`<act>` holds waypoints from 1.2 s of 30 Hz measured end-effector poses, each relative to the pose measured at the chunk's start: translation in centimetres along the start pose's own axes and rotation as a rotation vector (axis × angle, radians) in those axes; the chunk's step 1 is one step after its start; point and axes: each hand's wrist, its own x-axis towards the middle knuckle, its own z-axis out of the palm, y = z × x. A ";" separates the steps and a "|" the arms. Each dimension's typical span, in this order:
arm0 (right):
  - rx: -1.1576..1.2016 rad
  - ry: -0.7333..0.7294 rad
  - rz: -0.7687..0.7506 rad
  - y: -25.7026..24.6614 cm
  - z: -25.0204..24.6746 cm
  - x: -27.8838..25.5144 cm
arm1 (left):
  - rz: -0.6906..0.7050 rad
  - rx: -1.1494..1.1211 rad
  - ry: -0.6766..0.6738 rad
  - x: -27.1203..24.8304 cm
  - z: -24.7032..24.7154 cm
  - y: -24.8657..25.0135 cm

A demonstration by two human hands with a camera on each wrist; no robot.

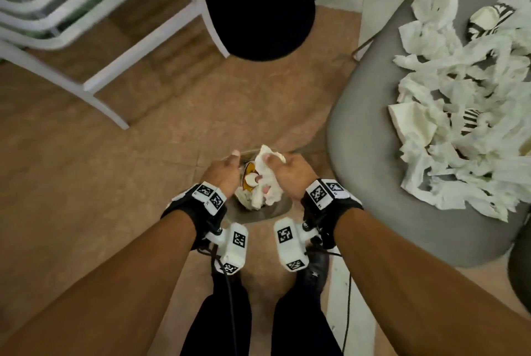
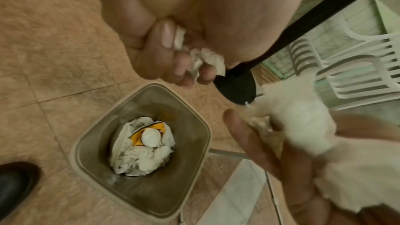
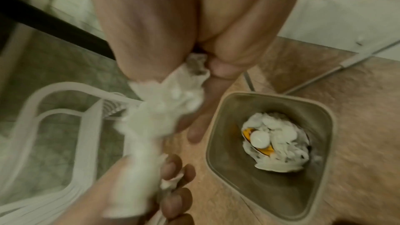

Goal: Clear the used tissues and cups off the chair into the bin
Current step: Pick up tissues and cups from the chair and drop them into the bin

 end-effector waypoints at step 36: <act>0.320 -0.241 -0.086 -0.7 -16.5 -6.4 | 0.744 0.334 0.024 -5.1 9.8 21.9</act>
